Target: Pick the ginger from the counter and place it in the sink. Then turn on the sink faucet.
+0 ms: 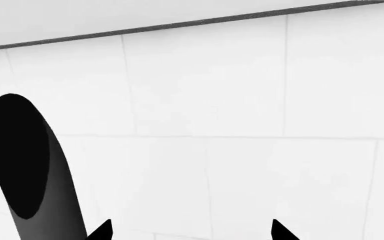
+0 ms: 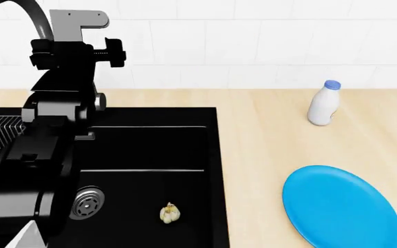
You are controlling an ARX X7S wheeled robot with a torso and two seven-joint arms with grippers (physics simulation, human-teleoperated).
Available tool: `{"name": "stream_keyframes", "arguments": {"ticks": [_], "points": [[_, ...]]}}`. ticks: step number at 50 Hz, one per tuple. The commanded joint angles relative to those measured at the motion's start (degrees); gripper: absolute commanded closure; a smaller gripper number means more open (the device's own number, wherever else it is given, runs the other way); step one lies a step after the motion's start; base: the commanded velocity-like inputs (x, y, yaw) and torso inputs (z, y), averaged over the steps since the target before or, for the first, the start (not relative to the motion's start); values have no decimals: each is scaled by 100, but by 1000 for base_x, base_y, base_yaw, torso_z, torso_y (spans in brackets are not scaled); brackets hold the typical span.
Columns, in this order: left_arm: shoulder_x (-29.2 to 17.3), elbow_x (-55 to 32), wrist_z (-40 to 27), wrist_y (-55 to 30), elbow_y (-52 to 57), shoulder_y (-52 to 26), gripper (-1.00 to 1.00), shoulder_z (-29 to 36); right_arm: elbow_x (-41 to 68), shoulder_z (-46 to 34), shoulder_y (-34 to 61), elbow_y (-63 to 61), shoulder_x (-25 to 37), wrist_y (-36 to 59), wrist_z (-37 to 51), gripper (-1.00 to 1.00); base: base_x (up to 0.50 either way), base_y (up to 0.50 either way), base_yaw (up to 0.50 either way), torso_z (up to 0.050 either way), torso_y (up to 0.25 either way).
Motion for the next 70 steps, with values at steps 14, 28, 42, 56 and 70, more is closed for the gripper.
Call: {"name": "stream_keyframes", "arguments": {"ticks": [14, 28, 42, 56, 70], "points": [[-2, 160, -26, 66, -3, 341, -100, -255, -21, 14, -54, 78, -24, -49, -51, -100, 0, 0, 0, 0, 0], [51, 171, 15, 185, -3, 554, -100, -327, 43, 64, -155, -132, 59, 8, 44, -100, 0, 0, 0, 0, 0], [77, 186, 33, 207, -3, 709, -100, -362, 27, 72, -170, -64, 47, -25, -1, -100, 0, 0, 0, 0, 0], [66, 177, 5, 199, -3, 759, -100, -412, 40, 89, -225, -108, 77, -17, -6, -100, 0, 0, 0, 0, 0], [66, 183, -30, 287, -3, 813, -100, -470, 75, 119, -277, -231, 131, 28, 49, -100, 0, 0, 0, 0, 0]]}}
